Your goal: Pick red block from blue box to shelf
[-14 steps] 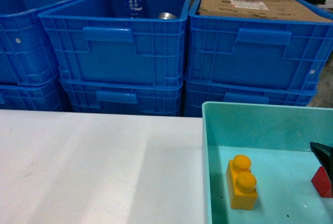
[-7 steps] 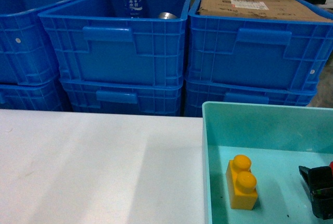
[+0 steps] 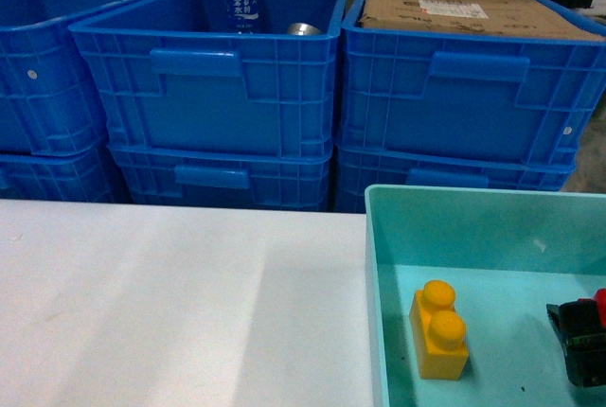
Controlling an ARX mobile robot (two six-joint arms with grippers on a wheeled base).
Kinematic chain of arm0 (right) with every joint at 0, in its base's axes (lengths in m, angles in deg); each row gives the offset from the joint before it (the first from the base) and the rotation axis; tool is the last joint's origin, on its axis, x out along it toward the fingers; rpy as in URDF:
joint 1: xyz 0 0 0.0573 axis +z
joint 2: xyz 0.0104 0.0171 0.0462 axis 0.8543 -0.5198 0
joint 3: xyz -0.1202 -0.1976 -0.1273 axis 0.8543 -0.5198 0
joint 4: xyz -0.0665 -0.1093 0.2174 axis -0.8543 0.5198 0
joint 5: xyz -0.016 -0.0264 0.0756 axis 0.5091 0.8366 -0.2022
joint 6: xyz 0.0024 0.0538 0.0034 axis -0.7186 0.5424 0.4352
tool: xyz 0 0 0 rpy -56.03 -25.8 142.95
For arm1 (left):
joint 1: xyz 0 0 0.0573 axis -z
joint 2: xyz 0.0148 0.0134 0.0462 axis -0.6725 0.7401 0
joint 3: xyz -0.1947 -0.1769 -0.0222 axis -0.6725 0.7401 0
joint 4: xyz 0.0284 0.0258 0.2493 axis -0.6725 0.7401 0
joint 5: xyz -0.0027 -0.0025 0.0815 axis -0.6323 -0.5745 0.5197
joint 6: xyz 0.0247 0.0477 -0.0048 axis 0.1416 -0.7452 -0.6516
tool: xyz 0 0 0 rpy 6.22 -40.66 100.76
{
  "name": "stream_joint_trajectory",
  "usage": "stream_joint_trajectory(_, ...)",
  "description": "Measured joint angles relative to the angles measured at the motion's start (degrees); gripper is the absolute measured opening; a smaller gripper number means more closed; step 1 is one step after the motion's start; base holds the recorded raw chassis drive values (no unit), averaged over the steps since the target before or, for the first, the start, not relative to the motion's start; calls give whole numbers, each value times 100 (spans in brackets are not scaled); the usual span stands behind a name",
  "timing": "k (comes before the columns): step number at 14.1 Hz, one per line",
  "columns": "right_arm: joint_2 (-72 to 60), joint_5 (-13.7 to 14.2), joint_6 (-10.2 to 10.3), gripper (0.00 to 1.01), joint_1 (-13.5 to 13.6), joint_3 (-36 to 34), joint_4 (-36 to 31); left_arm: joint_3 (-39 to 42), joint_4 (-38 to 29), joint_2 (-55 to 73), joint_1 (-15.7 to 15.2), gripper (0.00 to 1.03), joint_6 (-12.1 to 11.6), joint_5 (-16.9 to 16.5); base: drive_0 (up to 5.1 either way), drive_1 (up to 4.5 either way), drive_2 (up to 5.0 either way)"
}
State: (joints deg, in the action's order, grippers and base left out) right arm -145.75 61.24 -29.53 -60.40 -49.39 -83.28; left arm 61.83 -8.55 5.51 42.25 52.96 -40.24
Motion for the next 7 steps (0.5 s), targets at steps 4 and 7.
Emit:
stream_joint_trajectory(4,-74,-46,2,98,-92,105,-11,0,-2,0,0,98,0,0,0,0,0)
stream_joint_trajectory(7,-72,-24,15,68,-83,105,-22,0,-2,0,0,98,0,0,0,0,0)
